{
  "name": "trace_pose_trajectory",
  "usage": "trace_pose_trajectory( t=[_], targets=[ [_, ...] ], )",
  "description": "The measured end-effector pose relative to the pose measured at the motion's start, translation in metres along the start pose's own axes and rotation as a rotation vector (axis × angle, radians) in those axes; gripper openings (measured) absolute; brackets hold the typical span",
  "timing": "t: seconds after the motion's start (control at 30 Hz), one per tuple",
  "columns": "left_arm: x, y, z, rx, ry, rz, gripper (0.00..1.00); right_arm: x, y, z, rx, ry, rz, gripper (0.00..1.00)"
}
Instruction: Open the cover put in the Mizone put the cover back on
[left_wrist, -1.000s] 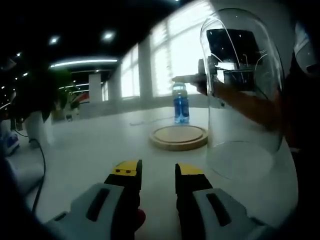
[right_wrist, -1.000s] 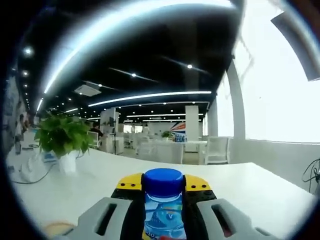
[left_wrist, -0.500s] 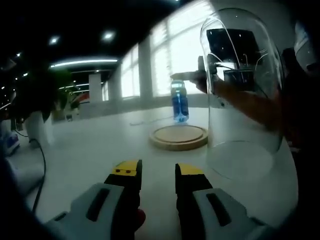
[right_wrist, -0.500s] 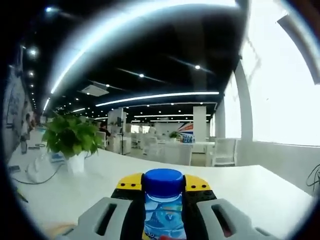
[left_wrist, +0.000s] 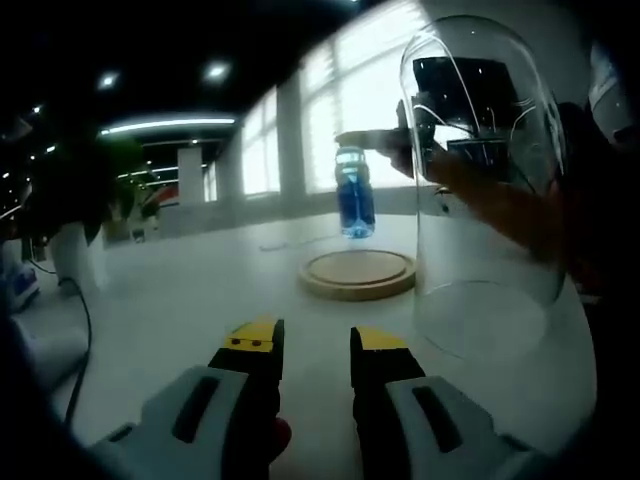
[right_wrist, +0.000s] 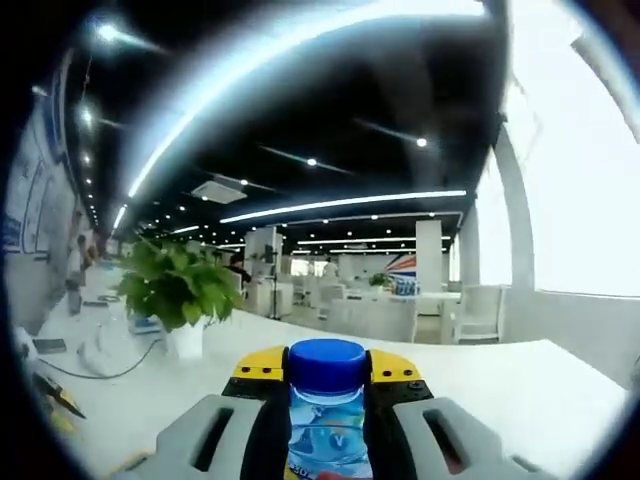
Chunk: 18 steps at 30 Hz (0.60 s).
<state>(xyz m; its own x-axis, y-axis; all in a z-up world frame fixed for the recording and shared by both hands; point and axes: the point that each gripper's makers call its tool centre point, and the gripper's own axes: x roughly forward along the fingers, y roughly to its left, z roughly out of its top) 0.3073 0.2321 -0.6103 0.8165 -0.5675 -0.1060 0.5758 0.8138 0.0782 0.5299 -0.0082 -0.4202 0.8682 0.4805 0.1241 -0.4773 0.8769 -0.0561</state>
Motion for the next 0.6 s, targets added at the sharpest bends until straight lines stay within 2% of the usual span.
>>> trace_pose_trajectory(
  t=[0.37, 0.47, 0.6],
  targets=[
    [0.000, 0.000, 0.000, 0.002, 0.001, 0.001, 0.21, -0.002, 0.036, 0.010, 0.009, -0.003, 0.135, 0.20],
    [0.000, 0.001, 0.000, 0.001, 0.001, 0.002, 0.21, -0.004, 0.050, 0.010, 0.022, 0.001, 0.215, 0.20],
    [0.000, 0.001, 0.000, 0.002, 0.002, 0.002, 0.21, -0.007, 0.060, 0.012, 0.031, -0.011, 0.283, 0.20]
  ],
)
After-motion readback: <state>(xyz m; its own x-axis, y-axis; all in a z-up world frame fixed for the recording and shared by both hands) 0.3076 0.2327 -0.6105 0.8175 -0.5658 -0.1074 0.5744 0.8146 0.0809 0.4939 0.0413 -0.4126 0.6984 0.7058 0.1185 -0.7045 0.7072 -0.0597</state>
